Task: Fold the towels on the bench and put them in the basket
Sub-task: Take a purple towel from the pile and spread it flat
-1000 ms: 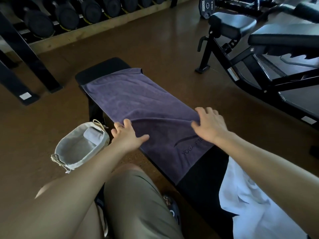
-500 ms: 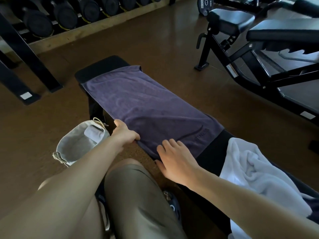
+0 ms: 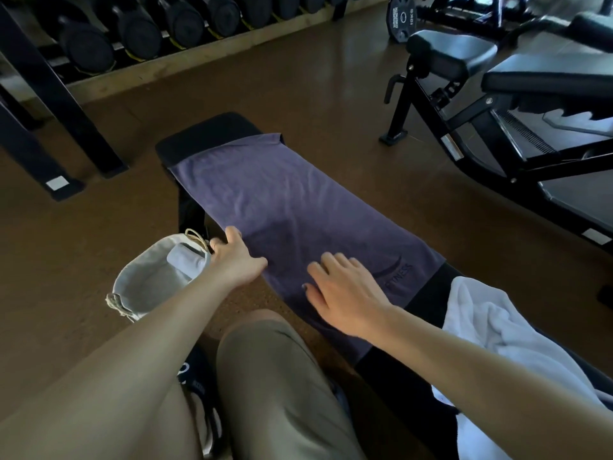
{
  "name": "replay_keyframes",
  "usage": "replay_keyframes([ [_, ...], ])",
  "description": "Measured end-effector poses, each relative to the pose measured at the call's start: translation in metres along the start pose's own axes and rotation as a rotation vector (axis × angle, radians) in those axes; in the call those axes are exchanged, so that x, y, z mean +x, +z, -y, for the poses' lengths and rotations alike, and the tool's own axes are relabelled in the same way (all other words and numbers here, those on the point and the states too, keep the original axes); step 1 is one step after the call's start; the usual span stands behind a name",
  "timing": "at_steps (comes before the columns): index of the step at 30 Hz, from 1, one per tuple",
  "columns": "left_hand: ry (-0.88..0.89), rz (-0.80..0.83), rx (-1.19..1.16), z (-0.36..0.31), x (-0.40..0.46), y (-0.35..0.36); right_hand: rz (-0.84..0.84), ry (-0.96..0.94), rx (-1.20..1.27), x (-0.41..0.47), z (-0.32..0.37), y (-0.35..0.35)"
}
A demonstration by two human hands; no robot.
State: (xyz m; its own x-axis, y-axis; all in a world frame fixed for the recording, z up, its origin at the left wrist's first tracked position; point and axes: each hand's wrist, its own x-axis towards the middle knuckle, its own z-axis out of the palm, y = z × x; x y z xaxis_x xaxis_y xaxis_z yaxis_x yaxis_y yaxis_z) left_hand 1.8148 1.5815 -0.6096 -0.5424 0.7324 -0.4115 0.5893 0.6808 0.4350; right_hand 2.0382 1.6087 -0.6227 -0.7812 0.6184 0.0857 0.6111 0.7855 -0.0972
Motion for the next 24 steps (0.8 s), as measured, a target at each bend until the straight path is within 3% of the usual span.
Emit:
replay_keyframes([
  [3,0.174,-0.119,0.159,-0.004,0.010,-0.004,0.123,0.075,0.029,0.029,-0.013,0.006],
  [9,0.281,-0.018,0.381,-0.008,0.056,-0.012,0.211,0.097,0.053,0.113,-0.031,0.019],
  [19,0.199,-0.194,0.340,0.013,0.195,-0.069,0.161,0.169,0.089,0.308,-0.070,0.052],
  [24,0.150,-0.279,0.151,0.029,0.241,-0.080,0.115,0.223,0.146,0.383,-0.083,0.063],
])
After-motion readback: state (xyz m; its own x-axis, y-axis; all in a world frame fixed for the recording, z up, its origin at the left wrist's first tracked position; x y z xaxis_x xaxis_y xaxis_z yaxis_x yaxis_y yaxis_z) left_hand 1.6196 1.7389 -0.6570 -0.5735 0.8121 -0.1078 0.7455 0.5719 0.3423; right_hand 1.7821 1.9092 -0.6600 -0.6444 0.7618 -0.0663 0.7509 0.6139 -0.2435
